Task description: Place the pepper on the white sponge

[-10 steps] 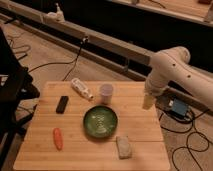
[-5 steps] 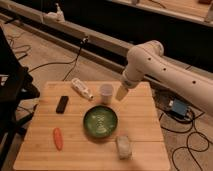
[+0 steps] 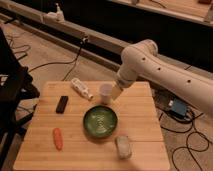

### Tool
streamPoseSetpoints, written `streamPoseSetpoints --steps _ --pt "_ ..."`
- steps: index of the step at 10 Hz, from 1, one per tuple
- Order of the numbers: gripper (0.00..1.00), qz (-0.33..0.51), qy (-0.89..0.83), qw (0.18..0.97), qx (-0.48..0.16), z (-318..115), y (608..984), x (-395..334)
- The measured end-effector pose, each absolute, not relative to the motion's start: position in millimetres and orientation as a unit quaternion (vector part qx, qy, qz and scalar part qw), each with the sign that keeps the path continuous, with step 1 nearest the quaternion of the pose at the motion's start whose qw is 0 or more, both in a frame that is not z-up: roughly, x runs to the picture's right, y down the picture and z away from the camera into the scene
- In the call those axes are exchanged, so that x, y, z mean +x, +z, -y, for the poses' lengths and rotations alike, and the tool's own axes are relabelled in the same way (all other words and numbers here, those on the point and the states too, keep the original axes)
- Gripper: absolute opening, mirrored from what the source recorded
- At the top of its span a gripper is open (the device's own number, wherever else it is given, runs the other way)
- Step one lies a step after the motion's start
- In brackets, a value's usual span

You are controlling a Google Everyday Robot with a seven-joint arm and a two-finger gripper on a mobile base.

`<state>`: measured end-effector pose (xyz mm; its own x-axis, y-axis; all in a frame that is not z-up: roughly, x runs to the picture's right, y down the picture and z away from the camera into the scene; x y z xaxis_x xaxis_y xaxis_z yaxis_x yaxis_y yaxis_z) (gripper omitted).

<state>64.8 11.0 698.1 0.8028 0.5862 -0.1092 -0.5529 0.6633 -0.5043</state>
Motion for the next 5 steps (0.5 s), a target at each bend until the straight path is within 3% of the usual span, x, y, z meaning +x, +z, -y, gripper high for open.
streamPoseSetpoints --steps 5 --pt "0.65 0.077 0.24 0.919 -0.302 -44.8 687.3 -36.9"
